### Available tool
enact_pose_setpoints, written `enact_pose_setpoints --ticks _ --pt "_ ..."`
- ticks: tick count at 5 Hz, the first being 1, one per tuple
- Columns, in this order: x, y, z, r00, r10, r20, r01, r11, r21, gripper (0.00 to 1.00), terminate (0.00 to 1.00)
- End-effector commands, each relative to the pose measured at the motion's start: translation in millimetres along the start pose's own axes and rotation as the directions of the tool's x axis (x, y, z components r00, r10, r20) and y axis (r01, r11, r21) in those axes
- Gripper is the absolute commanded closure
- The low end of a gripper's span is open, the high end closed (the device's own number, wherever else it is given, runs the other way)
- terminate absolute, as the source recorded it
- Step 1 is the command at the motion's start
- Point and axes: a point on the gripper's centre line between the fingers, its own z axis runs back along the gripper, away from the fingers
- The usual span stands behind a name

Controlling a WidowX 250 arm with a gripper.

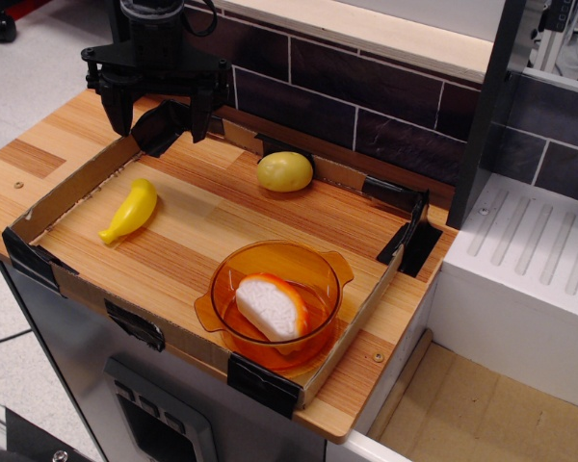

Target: Take sushi out of pot

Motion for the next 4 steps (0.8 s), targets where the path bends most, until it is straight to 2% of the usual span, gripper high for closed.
enact_pose_setpoints --ticks 1,2,3,4 --pt "0 0 0 1.0 0.0 0.0 0.0 1.0 0.0 0.0 0.0" --pt "-12 -7 19 0.988 0.128 0.092 -0.127 0.992 -0.017 0.0 0.0" --pt "-34 -20 43 0.966 0.244 0.092 -0.235 0.967 -0.095 0.0 0.0" --pt "-61 -46 66 0.936 0.352 0.029 -0.342 0.924 -0.171 0.0 0.0"
